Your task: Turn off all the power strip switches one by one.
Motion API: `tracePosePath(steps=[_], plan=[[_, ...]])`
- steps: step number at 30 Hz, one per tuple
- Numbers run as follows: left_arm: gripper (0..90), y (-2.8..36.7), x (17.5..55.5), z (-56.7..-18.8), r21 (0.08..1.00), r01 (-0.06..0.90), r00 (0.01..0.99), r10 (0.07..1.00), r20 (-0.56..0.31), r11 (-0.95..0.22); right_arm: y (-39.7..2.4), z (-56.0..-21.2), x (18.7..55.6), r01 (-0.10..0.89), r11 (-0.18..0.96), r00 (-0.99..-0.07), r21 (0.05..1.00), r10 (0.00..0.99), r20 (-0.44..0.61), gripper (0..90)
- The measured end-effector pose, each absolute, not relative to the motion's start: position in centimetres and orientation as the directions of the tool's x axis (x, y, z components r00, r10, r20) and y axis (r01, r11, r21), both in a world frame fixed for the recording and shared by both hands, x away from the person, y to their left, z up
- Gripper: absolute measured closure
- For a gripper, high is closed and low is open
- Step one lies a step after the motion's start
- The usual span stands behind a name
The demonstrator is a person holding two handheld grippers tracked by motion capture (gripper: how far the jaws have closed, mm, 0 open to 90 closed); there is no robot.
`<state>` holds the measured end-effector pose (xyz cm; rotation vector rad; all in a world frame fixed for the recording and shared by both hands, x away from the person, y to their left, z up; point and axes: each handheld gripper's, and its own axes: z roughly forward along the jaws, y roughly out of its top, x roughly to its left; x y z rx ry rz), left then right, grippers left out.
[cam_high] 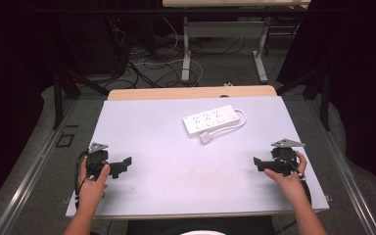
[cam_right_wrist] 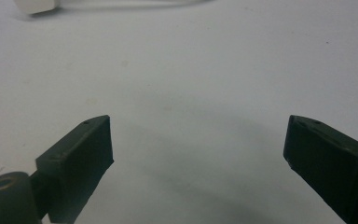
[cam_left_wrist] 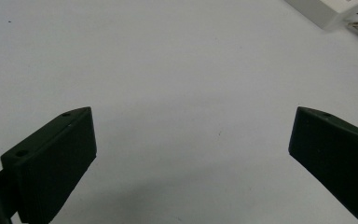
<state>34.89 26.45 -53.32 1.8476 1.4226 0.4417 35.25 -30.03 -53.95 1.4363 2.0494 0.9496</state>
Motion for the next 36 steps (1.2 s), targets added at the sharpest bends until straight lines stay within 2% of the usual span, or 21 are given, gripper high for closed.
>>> tracePosePath(steps=[10,16,25,36], plan=[[2.3,26.7,34.9,-53.3,0.708,0.699,0.303,0.939,-0.164,-0.101,-28.3,-52.8,36.7,0.635,0.29,-0.397,0.716,0.917,-0.019,7.5],[2.3,26.7,34.9,-53.3,0.706,0.701,0.305,0.938,-0.165,-0.104,-27.7,-51.5,38.1,0.649,0.328,-0.439,0.686,0.898,-0.014,14.6],[2.3,26.8,34.8,-53.2,0.705,0.701,0.307,0.937,-0.166,-0.105,-27.4,-50.2,39.7,0.655,0.38,-0.474,0.653,0.88,-0.036,15.7],[2.3,26.8,34.8,-53.3,0.705,0.702,0.303,0.938,-0.169,-0.099,-26.6,-48.7,42.1,0.67,0.423,-0.502,0.611,0.863,-0.047,21.6]])
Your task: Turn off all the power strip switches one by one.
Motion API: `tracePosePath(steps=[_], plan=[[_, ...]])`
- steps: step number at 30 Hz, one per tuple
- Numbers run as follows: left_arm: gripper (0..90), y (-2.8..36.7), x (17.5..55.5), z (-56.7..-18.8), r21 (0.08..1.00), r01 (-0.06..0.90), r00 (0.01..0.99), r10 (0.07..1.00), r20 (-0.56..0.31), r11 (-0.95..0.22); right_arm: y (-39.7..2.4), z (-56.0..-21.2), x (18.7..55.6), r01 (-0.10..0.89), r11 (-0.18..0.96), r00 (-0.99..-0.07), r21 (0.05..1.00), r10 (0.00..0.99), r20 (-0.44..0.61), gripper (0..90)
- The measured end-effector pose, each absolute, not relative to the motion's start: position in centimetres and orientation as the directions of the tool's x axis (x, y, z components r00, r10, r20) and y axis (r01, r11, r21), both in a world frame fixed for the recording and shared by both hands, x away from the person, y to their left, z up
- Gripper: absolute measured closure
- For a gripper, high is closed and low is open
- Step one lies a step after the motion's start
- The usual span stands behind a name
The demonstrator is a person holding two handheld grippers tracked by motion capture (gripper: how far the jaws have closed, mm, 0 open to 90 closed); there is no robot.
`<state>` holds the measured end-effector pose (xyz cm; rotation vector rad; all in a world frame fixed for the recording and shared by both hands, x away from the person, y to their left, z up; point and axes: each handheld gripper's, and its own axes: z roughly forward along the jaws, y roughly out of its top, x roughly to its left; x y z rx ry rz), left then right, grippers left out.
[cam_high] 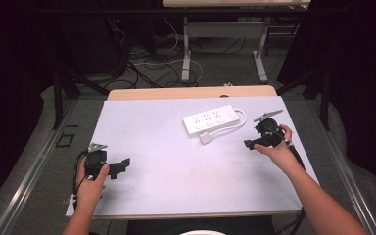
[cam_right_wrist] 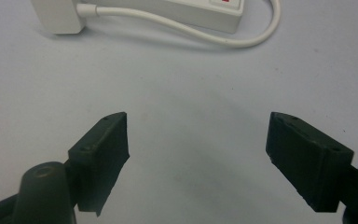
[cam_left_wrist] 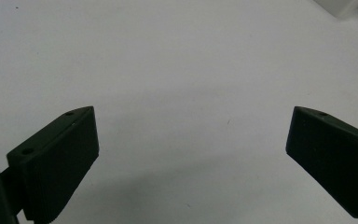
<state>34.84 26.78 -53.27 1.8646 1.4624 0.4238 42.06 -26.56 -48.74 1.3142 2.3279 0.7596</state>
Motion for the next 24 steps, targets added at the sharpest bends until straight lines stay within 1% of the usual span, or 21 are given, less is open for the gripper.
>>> tracePosePath(steps=[10,15,20,22,24], plan=[[2.3,26.8,34.8,-53.3,0.706,0.701,0.305,0.938,-0.164,-0.105,-25.6,-47.6,44.1,0.652,0.446,-0.528,0.612,0.847,-0.055,25.8],[2.3,26.8,34.9,-53.3,0.706,0.7,0.305,0.938,-0.166,-0.102,-25.3,-47.1,44.8,0.656,0.454,-0.526,0.603,0.848,-0.065,28.0],[2.3,26.9,34.8,-53.3,0.704,0.702,0.306,0.938,-0.163,-0.107,-25.0,-46.7,46.0,0.674,0.429,-0.513,0.602,0.858,-0.038,29.3],[2.3,26.9,34.9,-53.3,0.709,0.698,0.302,0.939,-0.167,-0.099,-25.0,-46.5,46.4,0.679,0.428,-0.521,0.596,0.853,-0.019,29.3],[2.3,26.9,34.9,-53.3,0.708,0.699,0.303,0.938,-0.166,-0.1,-24.9,-46.3,46.8,0.685,0.431,-0.518,0.587,0.855,-0.023,29.3]])
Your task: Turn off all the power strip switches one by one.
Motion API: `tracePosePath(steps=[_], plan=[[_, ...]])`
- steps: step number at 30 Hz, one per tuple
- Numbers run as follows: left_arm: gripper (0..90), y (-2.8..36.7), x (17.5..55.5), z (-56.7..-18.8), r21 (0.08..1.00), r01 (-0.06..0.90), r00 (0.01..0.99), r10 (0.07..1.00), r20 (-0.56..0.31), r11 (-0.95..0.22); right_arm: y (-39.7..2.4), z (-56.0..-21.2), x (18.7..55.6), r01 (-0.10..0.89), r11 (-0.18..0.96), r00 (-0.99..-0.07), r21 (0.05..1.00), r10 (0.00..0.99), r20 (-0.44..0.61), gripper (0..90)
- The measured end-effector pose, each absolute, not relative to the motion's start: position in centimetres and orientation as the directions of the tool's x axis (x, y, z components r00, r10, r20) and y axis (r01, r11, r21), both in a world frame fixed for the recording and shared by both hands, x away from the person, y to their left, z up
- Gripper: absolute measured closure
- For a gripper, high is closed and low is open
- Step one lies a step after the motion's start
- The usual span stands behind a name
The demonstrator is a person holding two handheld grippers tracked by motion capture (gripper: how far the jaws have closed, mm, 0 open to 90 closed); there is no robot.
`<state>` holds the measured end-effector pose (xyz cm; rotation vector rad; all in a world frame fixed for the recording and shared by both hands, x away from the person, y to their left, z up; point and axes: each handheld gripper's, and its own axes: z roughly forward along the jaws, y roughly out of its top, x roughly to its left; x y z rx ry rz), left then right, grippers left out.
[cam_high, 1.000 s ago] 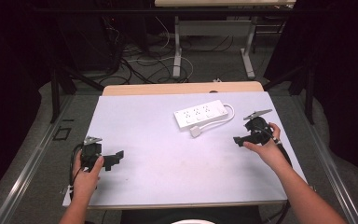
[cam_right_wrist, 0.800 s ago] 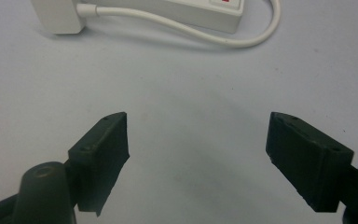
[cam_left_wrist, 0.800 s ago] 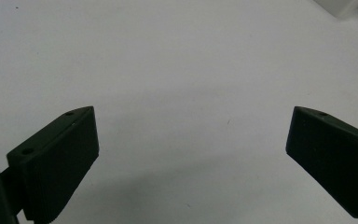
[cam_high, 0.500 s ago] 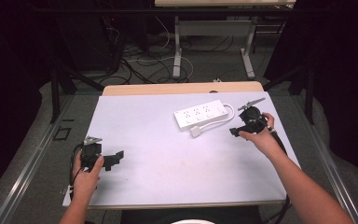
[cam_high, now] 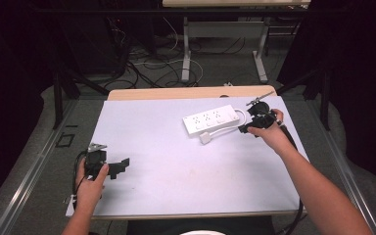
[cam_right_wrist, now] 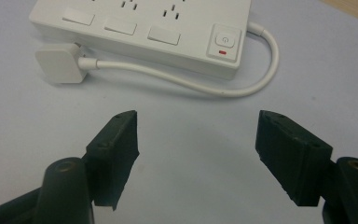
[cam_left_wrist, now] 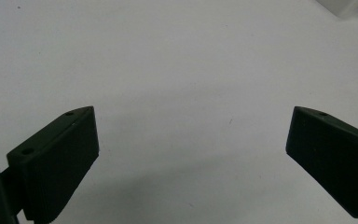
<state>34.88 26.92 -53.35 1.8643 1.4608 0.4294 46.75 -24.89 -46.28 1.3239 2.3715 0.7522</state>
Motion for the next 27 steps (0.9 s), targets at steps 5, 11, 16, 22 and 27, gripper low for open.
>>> tracePosePath(steps=[5,11,16,22,27], plan=[[2.3,26.9,34.9,-53.4,0.707,0.7,0.303,0.939,-0.166,-0.1,-24.6,-45.9,47.7,0.691,0.439,-0.519,0.575,0.854,-0.028,31.3],[2.3,27.0,34.9,-53.4,0.706,0.701,0.302,0.938,-0.167,-0.101,-24.2,-45.5,48.6,0.692,0.435,-0.505,0.576,0.862,-0.045,33.1],[2.4,27.0,34.9,-53.4,0.706,0.701,0.301,0.939,-0.17,-0.097,-23.9,-45.5,49.4,0.701,0.433,-0.502,0.567,0.864,-0.039,36.7],[2.4,27.1,34.9,-53.4,0.703,0.704,0.3,0.939,-0.17,-0.098,-23.7,-45.7,50.1,0.71,0.429,-0.493,0.558,0.869,-0.042,38.5],[2.5,27.1,35.0,-53.5,0.704,0.704,0.301,0.939,-0.169,-0.099,-23.7,-46.0,50.6,0.716,0.415,-0.484,0.562,0.874,-0.028,42.3]])
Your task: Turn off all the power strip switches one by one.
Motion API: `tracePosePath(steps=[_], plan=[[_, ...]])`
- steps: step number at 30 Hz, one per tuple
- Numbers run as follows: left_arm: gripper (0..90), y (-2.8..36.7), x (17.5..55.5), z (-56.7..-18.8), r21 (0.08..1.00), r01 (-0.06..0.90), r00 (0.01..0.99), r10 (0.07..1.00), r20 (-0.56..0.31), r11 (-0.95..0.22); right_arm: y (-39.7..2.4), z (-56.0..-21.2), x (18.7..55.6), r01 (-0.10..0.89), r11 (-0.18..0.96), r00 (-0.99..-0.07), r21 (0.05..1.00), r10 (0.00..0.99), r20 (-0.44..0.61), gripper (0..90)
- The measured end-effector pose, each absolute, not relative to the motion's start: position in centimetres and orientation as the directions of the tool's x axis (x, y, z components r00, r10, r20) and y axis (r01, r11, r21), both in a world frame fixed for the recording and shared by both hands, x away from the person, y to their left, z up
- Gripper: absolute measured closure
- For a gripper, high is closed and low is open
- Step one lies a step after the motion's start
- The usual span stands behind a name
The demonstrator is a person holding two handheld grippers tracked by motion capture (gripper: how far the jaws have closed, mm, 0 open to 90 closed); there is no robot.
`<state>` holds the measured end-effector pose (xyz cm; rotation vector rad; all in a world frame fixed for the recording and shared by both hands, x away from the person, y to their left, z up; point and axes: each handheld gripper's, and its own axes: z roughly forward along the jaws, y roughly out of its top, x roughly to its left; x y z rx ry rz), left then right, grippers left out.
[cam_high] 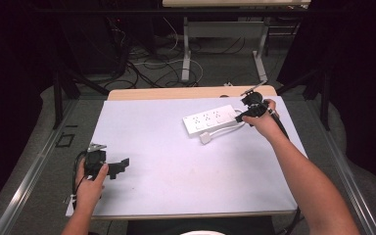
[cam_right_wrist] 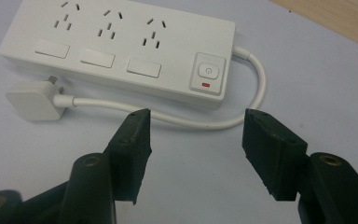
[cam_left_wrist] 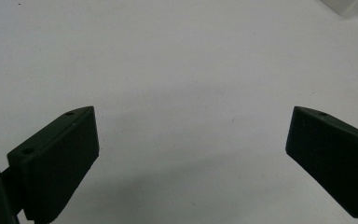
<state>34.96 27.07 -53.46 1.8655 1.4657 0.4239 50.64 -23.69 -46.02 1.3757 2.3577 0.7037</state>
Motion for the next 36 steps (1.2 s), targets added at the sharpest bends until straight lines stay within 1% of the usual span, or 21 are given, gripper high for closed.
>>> tracePosePath(steps=[4,5,6,8,9,10,13,14,15,19,20,24,26,27,32,33,36], plan=[[2.6,27.1,35.0,-53.5,0.702,0.705,0.301,0.939,-0.168,-0.101,-23.6,-46.2,50.9,0.719,0.419,-0.486,0.555,0.874,-0.03,44.1],[2.6,27.1,35.0,-53.5,0.702,0.705,0.302,0.939,-0.168,-0.101,-23.5,-46.4,51.1,0.723,0.407,-0.479,0.558,0.877,-0.019,47.2],[2.6,27.1,35.0,-53.5,0.703,0.704,0.301,0.939,-0.168,-0.1,-23.5,-46.4,51.1,0.723,0.407,-0.479,0.558,0.877,-0.019,47.2],[2.6,27.1,35.0,-53.5,0.703,0.705,0.3,0.939,-0.169,-0.099,-23.5,-46.6,51.3,0.725,0.404,-0.48,0.558,0.877,-0.012,51.1],[2.6,27.1,35.0,-53.5,0.702,0.706,0.298,0.939,-0.172,-0.096,-23.5,-46.6,51.3,0.725,0.404,-0.48,0.558,0.877,-0.012,51.1],[2.7,27.1,35.0,-53.5,0.702,0.706,0.298,0.939,-0.171,-0.096,-23.4,-46.7,51.5,0.73,0.397,-0.474,0.557,0.88,-0.006,54.1],[2.7,27.1,35.0,-53.5,0.702,0.706,0.298,0.939,-0.173,-0.095,-23.4,-46.9,51.8,0.735,0.393,-0.47,0.553,0.883,-0.002,57.2],[2.7,27.1,35.0,-53.6,0.702,0.706,0.297,0.939,-0.173,-0.094,-23.4,-47.0,51.9,0.747,0.378,-0.456,0.547,0.89,0.008,58.4],[2.7,27.1,35.0,-53.6,0.702,0.706,0.297,0.939,-0.172,-0.095,-23.5,-47.1,52.0,0.747,0.374,-0.461,0.55,0.887,0.022,59.0],[2.8,27.1,35.0,-53.6,0.702,0.706,0.297,0.939,-0.174,-0.094,-23.4,-47.4,52.4,0.748,0.372,-0.446,0.549,0.895,0.001,65.8],[2.8,27.1,35.0,-53.6,0.702,0.706,0.297,0.939,-0.174,-0.094,-23.4,-47.4,52.4,0.748,0.372,-0.446,0.549,0.895,0.001,65.8],[2.9,27.1,35.0,-53.6,0.701,0.707,0.297,0.939,-0.173,-0.094,-23.2,-47.6,52.8,0.749,0.356,-0.429,0.559,0.904,-0.002,74.7],[2.9,27.1,35.0,-53.6,0.701,0.707,0.296,0.939,-0.172,-0.094,-23.2,-47.7,52.9,0.746,0.348,-0.429,0.568,0.903,0.01,76.2],[3.0,27.2,35.0,-53.6,0.696,0.711,0.298,0.939,-0.173,-0.097,-23.2,-47.8,53.1,0.747,0.349,-0.423,0.566,0.906,0.0,79.2],[3.2,27.1,35.1,-53.6,0.697,0.711,0.293,0.941,-0.171,-0.095,-23.2,-48.2,53.6,0.767,0.322,-0.394,0.555,0.919,0.012,86.5],[3.2,27.1,35.1,-53.6,0.697,0.711,0.293,0.941,-0.171,-0.095,-23.4,-48.3,53.8,0.759,0.337,-0.413,0.557,0.911,0.013,88.6],[3.2,27.2,35.1,-53.7,0.698,0.71,0.293,0.94,-0.172,-0.094,-23.3,-48.5,54.0,0.766,0.334,-0.403,0.549,0.915,0.005,90.0]])
